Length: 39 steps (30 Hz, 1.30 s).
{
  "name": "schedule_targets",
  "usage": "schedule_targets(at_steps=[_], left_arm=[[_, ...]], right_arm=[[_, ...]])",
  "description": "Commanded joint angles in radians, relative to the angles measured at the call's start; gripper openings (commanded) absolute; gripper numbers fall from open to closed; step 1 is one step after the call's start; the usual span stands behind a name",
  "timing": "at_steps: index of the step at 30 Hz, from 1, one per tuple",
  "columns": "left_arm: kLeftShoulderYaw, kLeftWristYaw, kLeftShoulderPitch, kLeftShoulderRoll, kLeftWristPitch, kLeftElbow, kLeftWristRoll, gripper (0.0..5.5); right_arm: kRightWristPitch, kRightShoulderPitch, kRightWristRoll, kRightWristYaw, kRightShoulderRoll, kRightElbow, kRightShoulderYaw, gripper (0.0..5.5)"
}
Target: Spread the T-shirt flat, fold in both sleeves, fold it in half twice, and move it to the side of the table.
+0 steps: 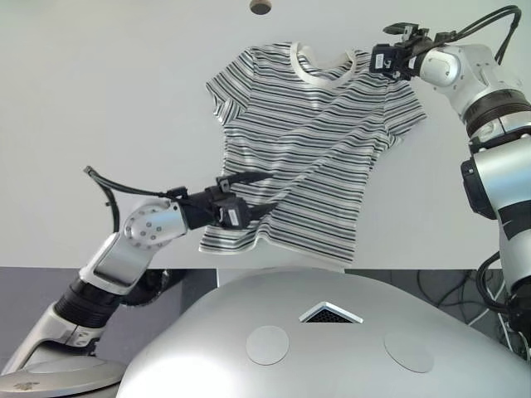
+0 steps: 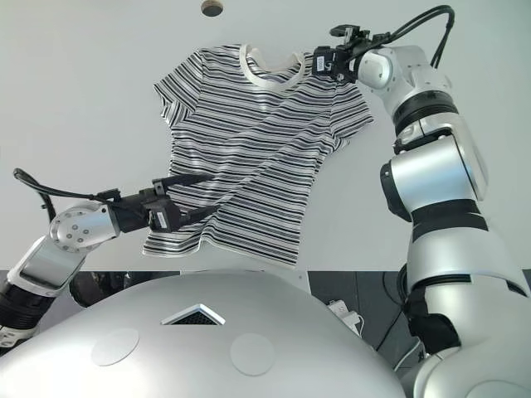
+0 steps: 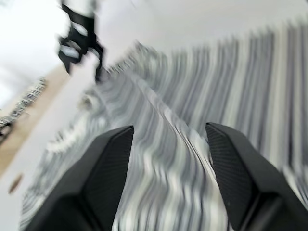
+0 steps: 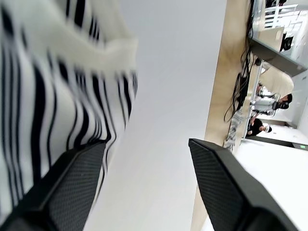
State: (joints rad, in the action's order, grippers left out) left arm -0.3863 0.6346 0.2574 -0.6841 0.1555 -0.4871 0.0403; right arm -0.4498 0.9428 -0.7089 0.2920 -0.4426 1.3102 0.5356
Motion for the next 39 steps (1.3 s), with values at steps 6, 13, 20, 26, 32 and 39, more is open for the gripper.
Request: schedule_targets(at_steps=[6, 13, 20, 26, 32, 39], left_arm=[[0.164, -0.072, -0.089, 0.158, -0.145, -0.093, 0.222, 2.78], [0.291, -0.15, -0.202, 0.177, 0.013, 0.153, 0.066, 2.78], [0.137, -0.329, -0.458, 0.097, 0.266, 0.604, -0.413, 2.78], [0.033, -0.443, -0.616, 0.14, 0.435, 0.877, -0.597, 2.78], [-0.039, -0.515, -0.681, 0.18, 0.527, 1.013, -0.687, 2.78], [-0.089, -0.599, -0.705, 0.144, 0.573, 1.152, -0.788, 2.78]], right_arm=[[-0.265, -0.061, 0.319, 0.017, -0.051, -0.167, -0.246, 3.25], [0.1, -0.869, 1.197, 0.437, -0.347, -1.388, -0.434, 3.25], [0.262, -1.311, 1.192, 0.708, -0.642, -1.665, -0.414, 3.25], [0.37, -1.438, 1.255, 0.821, -0.721, -1.899, -0.484, 3.25], [0.433, -1.344, 1.035, 0.787, -0.636, -1.897, -0.337, 3.25], [0.404, -1.192, 0.721, 0.675, -0.449, -1.698, -0.181, 3.25]])
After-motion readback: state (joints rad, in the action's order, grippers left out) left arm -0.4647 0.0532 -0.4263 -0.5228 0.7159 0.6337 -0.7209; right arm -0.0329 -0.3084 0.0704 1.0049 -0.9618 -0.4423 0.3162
